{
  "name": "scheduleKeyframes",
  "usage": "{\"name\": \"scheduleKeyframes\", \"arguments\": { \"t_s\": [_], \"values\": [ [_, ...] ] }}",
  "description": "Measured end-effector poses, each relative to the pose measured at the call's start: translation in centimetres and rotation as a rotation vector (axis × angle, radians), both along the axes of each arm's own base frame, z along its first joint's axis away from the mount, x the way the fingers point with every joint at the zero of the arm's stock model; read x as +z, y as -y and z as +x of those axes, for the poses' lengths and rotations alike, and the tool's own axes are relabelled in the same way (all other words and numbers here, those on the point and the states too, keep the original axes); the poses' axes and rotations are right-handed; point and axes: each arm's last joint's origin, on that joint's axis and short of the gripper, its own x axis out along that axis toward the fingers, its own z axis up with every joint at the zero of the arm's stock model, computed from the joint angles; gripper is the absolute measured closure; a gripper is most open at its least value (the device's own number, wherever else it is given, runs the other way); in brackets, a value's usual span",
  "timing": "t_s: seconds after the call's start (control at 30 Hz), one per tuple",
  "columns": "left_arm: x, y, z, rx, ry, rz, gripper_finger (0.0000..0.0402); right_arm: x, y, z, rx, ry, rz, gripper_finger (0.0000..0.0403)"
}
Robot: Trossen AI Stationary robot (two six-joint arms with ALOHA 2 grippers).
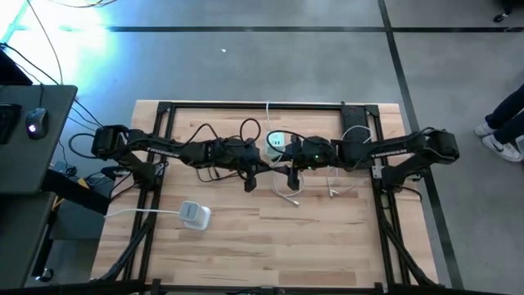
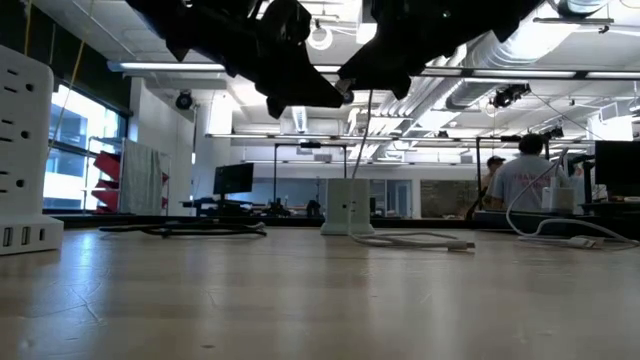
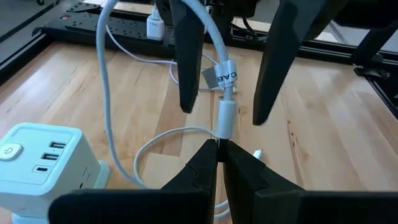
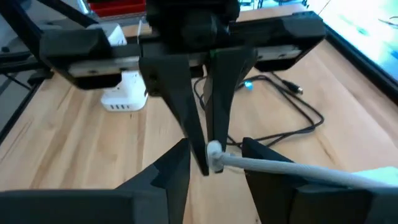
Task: Insert USB
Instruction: Insert the white charger cable into the light green outlet extension
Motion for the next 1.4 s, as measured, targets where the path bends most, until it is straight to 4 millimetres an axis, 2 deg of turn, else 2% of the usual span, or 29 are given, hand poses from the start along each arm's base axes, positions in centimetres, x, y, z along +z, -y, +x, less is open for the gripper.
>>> {"name": "scheduleKeyframes", "arguments": {
  "t_s": [0.13, 0.37, 0.57, 0.73, 0.93, 1.07, 1.23, 1.4],
  "values": [
    [0.0, 0.0, 0.0, 0.0, -0.001, 0.0, 0.0401, -0.1, 0.0, 0.0, 0.0, -0.009, 0.0, 0.0313],
    [-0.1, 0.0, 0.0, 0.001, -0.005, -0.001, 0.0402, -0.1, 0.0, -0.1, 0.005, -0.012, -0.011, 0.0393],
    [-0.2, -0.1, -0.1, 0.011, -0.024, 0.023, 0.0395, 0.0, 0.3, -0.1, -0.087, -0.045, 0.0, 0.04],
    [-1.5, 0.0, -0.9, 0.111, -0.192, 0.087, 0.0382, 1.9, 2.3, -0.3, -0.319, -0.14, 0.016, 0.0401],
    [-3.3, 1.6, -3.1, 0.366, -0.451, 0.232, 0.038, 3.4, 5.4, -0.7, -0.508, -0.239, 0.177, 0.0402],
    [-4.0, 4.2, -5.4, 0.569, -0.539, 0.4, 0.0386, 2.5, 7.5, 0.4, -0.593, -0.331, 0.296, 0.0402],
    [-5.3, 7.7, -8.8, 0.768, -0.348, 0.601, 0.0391, 0.9, 9.6, 2.9, -0.653, -0.455, 0.36, 0.0403],
    [-7.3, 9.0, -11.6, 0.833, -0.146, 0.588, 0.0392, -0.2, 10.3, 4.8, -0.74, -0.573, 0.443, 0.0403]
  ]
}}
